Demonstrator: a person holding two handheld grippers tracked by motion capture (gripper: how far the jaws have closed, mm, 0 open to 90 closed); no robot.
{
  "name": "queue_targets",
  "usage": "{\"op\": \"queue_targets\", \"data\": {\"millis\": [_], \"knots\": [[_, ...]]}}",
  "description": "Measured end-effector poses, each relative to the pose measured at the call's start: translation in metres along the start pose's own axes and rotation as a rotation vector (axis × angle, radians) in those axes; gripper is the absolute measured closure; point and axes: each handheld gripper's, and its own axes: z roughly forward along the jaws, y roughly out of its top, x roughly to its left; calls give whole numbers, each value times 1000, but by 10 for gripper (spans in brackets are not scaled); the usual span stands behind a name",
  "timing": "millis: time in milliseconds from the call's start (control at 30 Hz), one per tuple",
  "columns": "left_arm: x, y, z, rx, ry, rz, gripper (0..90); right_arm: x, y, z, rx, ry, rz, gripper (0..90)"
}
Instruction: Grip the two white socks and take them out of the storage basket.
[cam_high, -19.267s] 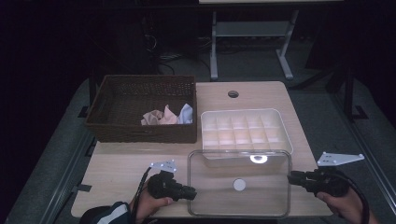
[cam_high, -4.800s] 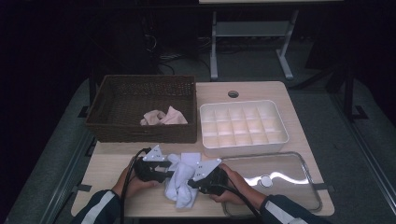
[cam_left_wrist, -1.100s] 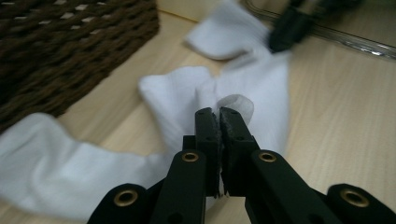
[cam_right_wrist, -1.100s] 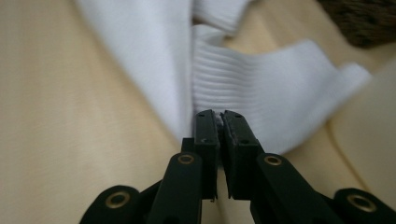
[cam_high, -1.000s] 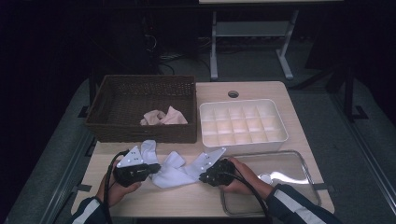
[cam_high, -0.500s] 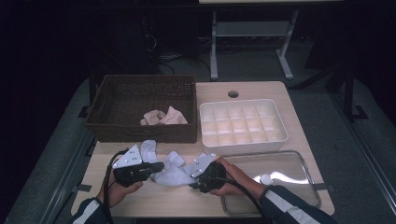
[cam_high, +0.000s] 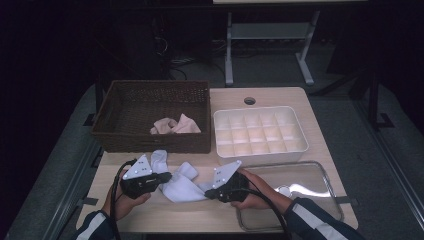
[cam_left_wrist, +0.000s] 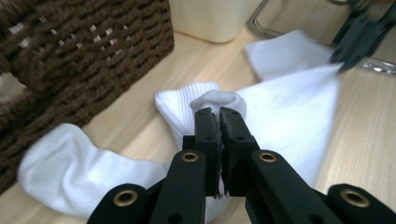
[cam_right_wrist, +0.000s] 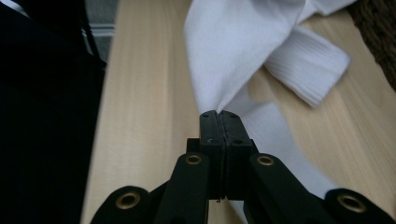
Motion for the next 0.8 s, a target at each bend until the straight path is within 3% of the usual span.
{"op": "queue_targets", "data": {"millis": [133,233,333,367,400,433,533,567,767,800], "knots": [[-5,-1,7,40,-20,24,865,4,5,-11,-41,26,1,885],[-8,-3,14,94,-36,47,865,0,10,-17,-76,35,53,884],[-9,-5,17,115,-38,51,865,-4,11,-14,-76,25,93,875],[-8,-7,19,138,-30,61,864,-11,10,-8,-46,-1,114,870],[-8,-7,19,138,-30,61,864,-11,10,-8,-46,-1,114,870],[-7,-9,20,150,-33,58,864,-18,8,-2,-38,-19,145,865],[-6,-11,21,161,-31,52,864,-24,7,3,-19,-41,159,866],[-4,-12,21,180,-26,66,864,-29,6,7,2,-70,173,865],[-1,-14,21,180,-10,55,856,-40,1,19,65,-105,209,833],[0,-13,20,168,-7,43,838,-42,-2,23,82,-111,189,828]]}}
